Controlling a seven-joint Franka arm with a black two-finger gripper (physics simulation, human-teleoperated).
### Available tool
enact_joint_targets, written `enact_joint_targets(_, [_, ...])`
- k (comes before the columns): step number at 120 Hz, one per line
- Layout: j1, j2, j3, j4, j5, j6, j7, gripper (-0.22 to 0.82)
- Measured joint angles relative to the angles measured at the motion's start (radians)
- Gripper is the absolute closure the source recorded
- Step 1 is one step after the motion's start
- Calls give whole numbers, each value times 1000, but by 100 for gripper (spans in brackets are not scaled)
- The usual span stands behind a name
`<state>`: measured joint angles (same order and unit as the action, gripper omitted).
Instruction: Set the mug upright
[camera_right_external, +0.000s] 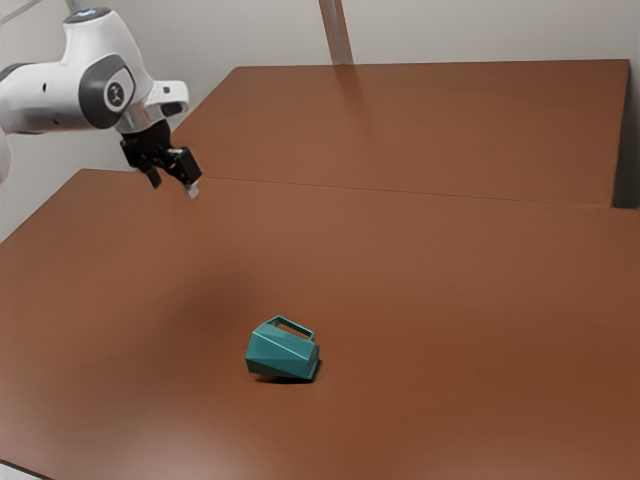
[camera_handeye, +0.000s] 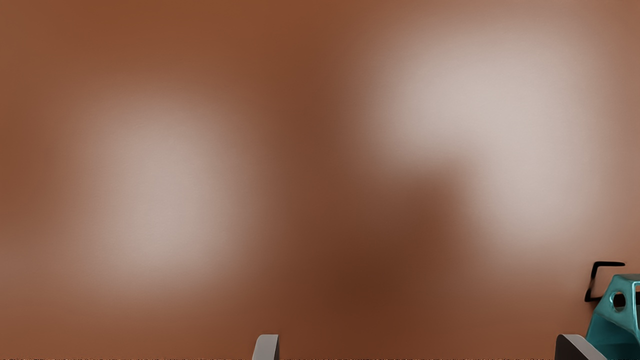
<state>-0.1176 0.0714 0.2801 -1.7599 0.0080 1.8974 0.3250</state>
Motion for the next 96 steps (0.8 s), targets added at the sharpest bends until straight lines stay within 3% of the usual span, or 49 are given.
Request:
enact_joint_targets(42, [14, -128, 23, -295, -249, 49, -3, 0])
enact_joint_targets(60, [11, -118, 24, -382, -346, 74, -12, 0])
enact_joint_targets(96, [-50, -30, 25, -424, -493, 95, -4, 0])
